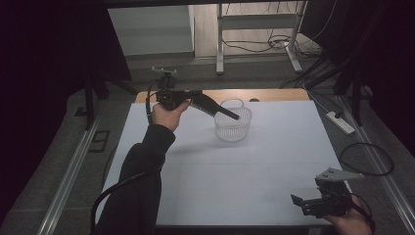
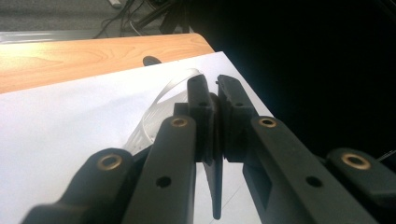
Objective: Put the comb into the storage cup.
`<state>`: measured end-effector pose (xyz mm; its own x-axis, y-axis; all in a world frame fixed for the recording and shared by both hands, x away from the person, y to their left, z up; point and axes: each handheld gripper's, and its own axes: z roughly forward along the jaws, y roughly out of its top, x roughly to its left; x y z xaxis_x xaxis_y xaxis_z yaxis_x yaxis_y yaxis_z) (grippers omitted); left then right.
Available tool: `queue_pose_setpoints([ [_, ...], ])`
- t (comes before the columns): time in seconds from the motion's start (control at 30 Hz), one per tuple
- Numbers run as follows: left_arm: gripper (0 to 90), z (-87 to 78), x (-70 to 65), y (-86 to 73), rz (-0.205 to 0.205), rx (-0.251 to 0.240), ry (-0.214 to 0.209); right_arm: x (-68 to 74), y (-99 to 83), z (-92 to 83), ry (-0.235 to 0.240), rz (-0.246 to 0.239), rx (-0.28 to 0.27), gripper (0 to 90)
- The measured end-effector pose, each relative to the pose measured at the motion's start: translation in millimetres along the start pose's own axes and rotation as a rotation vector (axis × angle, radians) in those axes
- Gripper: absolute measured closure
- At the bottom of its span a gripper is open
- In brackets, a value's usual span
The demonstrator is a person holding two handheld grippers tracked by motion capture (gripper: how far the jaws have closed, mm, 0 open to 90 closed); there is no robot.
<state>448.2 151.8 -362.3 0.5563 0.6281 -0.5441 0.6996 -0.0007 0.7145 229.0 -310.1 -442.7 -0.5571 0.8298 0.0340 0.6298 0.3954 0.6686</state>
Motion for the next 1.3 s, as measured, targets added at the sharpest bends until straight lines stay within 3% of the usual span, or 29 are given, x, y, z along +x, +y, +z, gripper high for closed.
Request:
queue_pose_setpoints([
  [0.73,84.2,43.2,3.2,-3.3,-0.013,0.021,0.022,0.3,0.1,1.2,0.002,-0.006,0.015,0.0],
  [1.3,84.2,64.0,17.7,-16.1,-0.043,0.043,0.034,1.4,0.0,1.2,0.006,-0.016,0.015,0.7],
])
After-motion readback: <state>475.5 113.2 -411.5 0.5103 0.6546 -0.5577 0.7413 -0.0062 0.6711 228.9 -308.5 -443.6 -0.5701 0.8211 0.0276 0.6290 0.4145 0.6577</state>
